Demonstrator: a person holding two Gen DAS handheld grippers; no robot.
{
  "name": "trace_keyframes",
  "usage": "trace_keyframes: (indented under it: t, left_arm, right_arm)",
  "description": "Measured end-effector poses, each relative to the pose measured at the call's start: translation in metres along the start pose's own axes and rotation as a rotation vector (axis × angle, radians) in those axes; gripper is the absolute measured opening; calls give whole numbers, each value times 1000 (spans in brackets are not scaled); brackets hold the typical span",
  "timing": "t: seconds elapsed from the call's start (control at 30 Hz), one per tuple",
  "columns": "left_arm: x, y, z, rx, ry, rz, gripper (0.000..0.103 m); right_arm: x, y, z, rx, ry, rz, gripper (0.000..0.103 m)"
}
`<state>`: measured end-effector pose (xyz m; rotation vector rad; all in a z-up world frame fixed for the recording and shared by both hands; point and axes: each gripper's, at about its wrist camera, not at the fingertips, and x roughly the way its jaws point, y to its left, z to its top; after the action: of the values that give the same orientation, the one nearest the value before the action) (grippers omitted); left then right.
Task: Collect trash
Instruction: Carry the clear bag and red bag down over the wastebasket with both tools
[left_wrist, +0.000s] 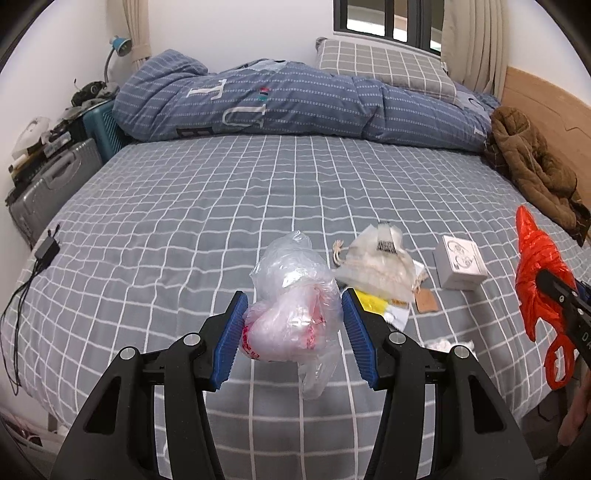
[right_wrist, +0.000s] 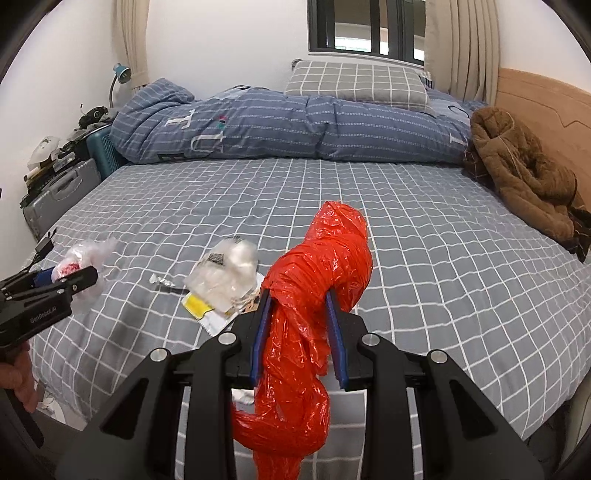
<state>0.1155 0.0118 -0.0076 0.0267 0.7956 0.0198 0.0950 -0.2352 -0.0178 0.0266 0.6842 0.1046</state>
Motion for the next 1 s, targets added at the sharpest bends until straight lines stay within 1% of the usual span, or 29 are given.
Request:
trace_keyframes:
  t: [0.3,0.4,0.47,1.0]
  left_arm:
    - [-20,1,-31,-9,20,-12,52]
    - [-20,2,-45,-8,39,-7,52]
    - [-21,2,-54,-14,55,-17,52]
    - [-50,-1,-116,-12,78,-41,52]
  right_arm:
    - [-21,10,-27,-1,24,15,27]
    - [-25,13,-38,-6,40,17,27]
    - [-29,16,-46,-13,48,17,27]
    - [-57,28,-102,-7,113,26,28]
